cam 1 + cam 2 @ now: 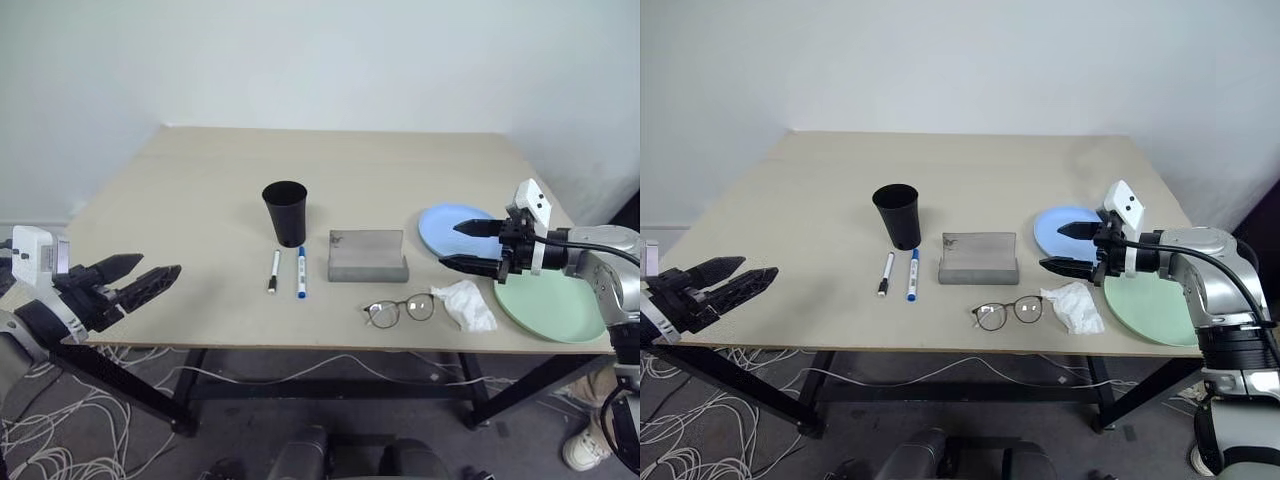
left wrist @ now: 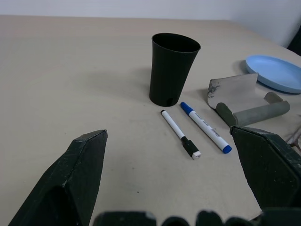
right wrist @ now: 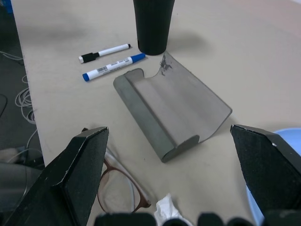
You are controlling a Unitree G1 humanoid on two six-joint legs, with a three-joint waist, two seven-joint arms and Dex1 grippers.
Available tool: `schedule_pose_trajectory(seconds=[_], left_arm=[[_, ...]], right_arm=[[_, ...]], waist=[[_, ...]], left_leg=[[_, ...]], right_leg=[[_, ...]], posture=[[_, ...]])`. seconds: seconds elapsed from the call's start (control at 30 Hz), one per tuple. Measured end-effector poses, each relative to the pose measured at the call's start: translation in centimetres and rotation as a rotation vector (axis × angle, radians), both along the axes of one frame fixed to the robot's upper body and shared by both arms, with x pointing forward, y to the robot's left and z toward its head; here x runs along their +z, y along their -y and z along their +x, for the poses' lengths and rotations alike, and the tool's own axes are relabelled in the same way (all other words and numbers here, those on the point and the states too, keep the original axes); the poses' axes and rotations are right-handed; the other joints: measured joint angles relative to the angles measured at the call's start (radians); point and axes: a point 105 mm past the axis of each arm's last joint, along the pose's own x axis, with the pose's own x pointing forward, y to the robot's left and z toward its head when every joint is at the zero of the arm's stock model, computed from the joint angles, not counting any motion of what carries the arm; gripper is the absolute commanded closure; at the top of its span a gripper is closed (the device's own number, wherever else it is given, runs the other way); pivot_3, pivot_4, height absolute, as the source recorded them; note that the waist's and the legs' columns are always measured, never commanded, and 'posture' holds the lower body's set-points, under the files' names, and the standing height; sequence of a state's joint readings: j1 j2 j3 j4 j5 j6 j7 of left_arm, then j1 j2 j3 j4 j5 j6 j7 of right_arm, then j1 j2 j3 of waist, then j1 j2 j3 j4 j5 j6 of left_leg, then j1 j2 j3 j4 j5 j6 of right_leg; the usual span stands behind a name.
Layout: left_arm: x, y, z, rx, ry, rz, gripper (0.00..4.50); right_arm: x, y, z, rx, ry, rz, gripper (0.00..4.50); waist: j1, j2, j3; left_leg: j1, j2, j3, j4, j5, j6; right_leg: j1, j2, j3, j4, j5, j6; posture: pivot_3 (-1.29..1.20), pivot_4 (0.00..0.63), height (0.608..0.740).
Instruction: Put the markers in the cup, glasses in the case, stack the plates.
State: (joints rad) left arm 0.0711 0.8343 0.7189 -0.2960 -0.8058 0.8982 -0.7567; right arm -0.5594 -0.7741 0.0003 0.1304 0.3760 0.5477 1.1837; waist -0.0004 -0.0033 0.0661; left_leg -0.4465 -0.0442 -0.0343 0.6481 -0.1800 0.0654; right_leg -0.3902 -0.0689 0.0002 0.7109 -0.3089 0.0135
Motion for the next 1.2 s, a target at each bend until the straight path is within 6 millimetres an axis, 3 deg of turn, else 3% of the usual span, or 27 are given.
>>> schedule_pose_trajectory(seconds=[0.17,0.37,0.9,1.2], left_arm=[[-0.3,0.0,0.0,0.003,-0.018,-0.008,0.05],[-0.7,-0.1,0.1,-0.018,-0.047,-0.023,0.05],[-1.0,3.2,0.2,-0.147,-0.062,-0.014,0.05],[-1.1,3.8,0.1,-0.193,-0.068,-0.013,0.05]], right_arm=[[-1.0,0.2,-0.7,-0.007,-0.041,0.008,0.0],[-0.6,1.3,-1.4,-0.037,-0.039,-0.014,0.0],[-1.3,4.3,-1.8,-0.135,-0.067,-0.076,0.0],[-2.4,4.8,-1.2,-0.177,-0.082,-0.125,0.0]], waist=[[0.001,0.0,0.0],[0.004,0.0,0.0],[0.004,0.001,0.0],[0.004,0.002,-0.001]], left_leg=[[0.0,0.0,0.0,0.0,0.0,0.0],[0.0,0.0,0.0,0.0,0.0,0.0],[0.0,0.0,0.001,-0.001,0.0,0.0],[0.0,0.001,0.001,-0.002,0.0,0.0]], right_leg=[[0.0,0.0,0.0,0.0,0.0,0.0],[0.0,-0.001,0.0,0.0,0.0,0.0],[0.0,-0.001,0.0,-0.001,0.0,0.0],[0.0,-0.001,0.0,-0.002,0.0,0.0]], posture=[[0.0,0.0,0.696],[0.0,0.0,0.696],[0.0,0.0,0.696],[0.0,0.0,0.696]])
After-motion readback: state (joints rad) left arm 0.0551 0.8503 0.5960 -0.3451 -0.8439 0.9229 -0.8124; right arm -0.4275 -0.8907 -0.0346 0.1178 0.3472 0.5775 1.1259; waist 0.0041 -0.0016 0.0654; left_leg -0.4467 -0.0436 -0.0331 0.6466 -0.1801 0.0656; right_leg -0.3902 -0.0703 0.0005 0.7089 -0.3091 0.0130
